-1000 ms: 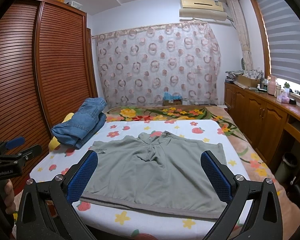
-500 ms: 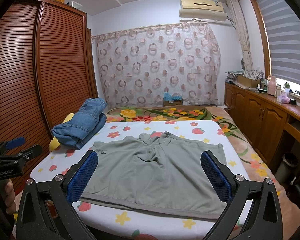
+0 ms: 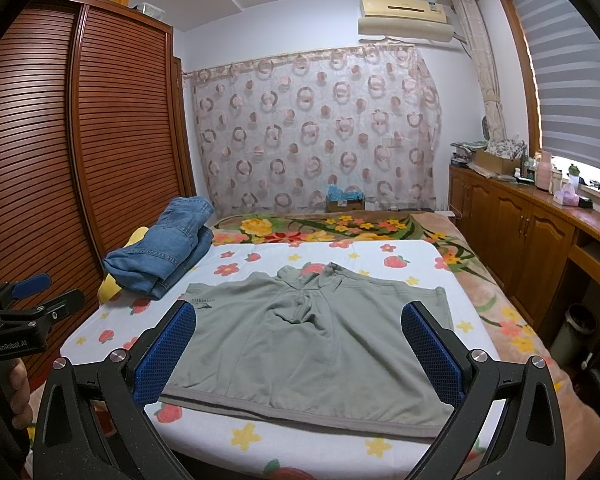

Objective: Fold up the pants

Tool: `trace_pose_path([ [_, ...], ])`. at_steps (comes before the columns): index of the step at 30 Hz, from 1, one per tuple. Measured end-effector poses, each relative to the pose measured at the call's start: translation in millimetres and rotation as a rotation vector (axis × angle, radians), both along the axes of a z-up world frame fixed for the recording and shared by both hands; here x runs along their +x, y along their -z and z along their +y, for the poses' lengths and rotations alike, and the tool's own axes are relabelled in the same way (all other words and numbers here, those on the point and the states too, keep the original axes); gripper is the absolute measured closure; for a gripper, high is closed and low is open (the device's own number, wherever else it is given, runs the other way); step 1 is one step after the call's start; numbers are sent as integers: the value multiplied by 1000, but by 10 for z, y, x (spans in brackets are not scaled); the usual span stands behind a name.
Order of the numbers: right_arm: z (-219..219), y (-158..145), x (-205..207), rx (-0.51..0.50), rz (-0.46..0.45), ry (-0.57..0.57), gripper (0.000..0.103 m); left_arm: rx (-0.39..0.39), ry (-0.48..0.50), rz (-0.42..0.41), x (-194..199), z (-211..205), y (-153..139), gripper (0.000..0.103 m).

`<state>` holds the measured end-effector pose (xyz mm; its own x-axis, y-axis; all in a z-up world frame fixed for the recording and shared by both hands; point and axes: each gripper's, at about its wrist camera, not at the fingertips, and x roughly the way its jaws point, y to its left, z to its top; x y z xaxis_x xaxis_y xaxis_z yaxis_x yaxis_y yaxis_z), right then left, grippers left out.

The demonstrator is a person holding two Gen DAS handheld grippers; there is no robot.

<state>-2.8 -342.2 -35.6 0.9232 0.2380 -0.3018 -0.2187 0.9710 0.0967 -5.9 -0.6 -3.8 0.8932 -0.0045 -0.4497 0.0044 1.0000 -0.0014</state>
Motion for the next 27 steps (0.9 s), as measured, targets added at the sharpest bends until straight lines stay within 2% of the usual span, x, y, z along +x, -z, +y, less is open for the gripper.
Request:
trace_pose_path([
  [19,0,-2,-5,0,-1,0,0,-2,4,2,47,-38,-24,0],
  [22,1,-1,-6,-1,0,-1,0,-1,10,12,45,-172,-123,0],
  [27,16,12,24,-6,11,-9,0,-6,26,45,98,-194,-37,0],
])
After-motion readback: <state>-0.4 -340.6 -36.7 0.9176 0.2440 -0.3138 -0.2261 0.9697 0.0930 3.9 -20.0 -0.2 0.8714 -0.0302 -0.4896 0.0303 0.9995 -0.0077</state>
